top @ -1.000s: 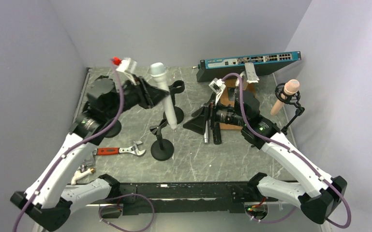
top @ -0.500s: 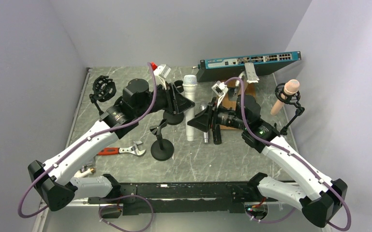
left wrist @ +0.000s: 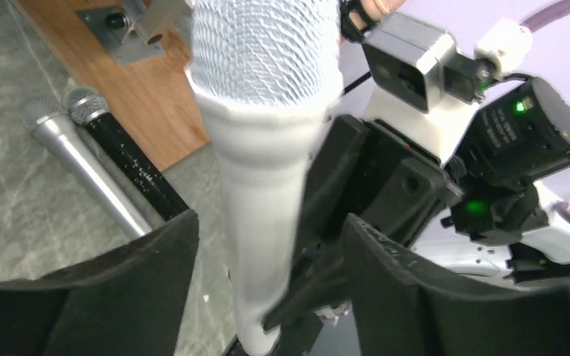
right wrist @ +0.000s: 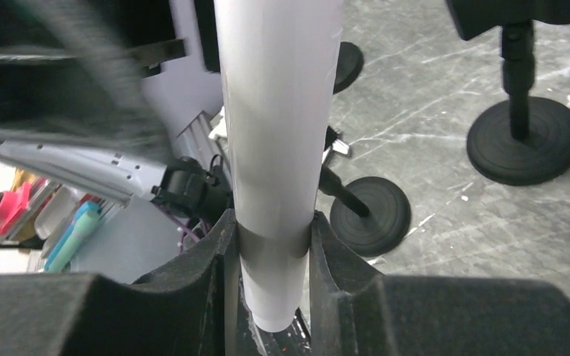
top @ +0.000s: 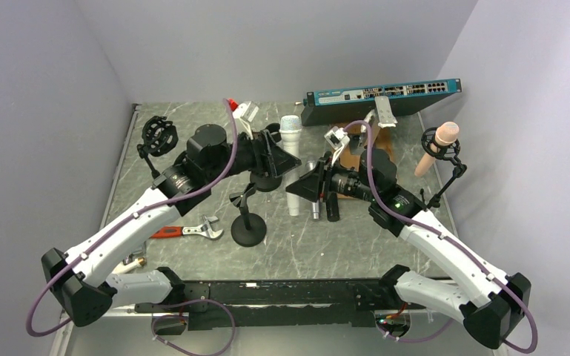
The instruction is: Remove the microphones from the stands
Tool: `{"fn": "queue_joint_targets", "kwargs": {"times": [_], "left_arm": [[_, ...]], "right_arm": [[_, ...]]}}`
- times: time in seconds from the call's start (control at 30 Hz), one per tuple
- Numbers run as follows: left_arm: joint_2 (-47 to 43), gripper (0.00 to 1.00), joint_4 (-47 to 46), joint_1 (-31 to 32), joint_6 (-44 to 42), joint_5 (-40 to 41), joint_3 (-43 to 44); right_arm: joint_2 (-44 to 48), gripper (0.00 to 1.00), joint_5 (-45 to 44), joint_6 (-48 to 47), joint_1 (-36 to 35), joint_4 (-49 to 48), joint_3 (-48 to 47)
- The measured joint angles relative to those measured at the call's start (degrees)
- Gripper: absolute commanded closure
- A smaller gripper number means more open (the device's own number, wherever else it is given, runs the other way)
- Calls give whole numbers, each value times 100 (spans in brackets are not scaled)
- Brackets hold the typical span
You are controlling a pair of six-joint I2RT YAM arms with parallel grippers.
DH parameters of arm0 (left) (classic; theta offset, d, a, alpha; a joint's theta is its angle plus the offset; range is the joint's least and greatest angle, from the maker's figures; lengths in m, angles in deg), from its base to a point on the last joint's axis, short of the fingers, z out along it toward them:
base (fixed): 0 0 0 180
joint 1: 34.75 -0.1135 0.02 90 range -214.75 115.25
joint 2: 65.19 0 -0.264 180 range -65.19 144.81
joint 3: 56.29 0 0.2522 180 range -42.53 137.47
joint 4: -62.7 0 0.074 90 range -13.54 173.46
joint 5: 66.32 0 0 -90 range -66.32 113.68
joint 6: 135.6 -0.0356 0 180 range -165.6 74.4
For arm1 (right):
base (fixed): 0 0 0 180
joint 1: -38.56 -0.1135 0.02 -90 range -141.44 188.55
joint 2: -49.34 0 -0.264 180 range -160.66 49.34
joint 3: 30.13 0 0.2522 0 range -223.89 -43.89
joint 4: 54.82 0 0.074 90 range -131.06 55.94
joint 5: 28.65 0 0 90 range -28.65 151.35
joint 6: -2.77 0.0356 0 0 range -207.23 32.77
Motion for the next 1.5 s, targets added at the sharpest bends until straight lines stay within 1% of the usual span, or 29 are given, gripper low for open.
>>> {"fn": "queue_joint_targets", "kwargs": {"times": [0.03, 0.07, 0.23, 0.37, 0.5, 0.7, 0.8, 0.93, 1.17, 1.33, 1.5], "left_arm": [[-48, 1, 70, 4, 22, 17, -11], [-127, 1, 186, 13, -9, 63, -22], [-767, 1, 957, 44, -286, 597, -4], [-1397, 1, 1606, 44, -555, 1261, 96], [-1987, 0, 2146, 44, -745, 1963, 129], [-2529, 1, 2979, 44, -981, 2968, 195], [-2601, 1, 3438, 44, -1082, 3425, 367], [-2664, 1, 3871, 44, -1154, 3797, 439], [-2892, 1, 4284, 44, -1174, 4074, 439], [-2922, 1, 4413, 44, -1174, 4175, 433], [-2922, 1, 4513, 44, -1174, 4310, 402]], "right_arm": [[2, 100, -98, 2, -11, -11, 22], [7, 100, -197, 2, -9, -11, 57], [101, 100, -828, 0, 9, 118, 385], [199, 100, -1434, -26, 17, 389, 680], [26, 100, -1790, -26, 101, 570, 811], [-966, 100, -1788, 2, 450, 592, 837], [-1685, 100, -1687, -4, 544, 686, 752], [-2293, 100, -1598, 0, 579, 741, 614], [-3305, 100, -1456, 76, 595, 673, 31], [-4033, 96, -1469, 173, 610, 623, -297], [-4256, 89, -1582, 256, 608, 621, -365]]}}
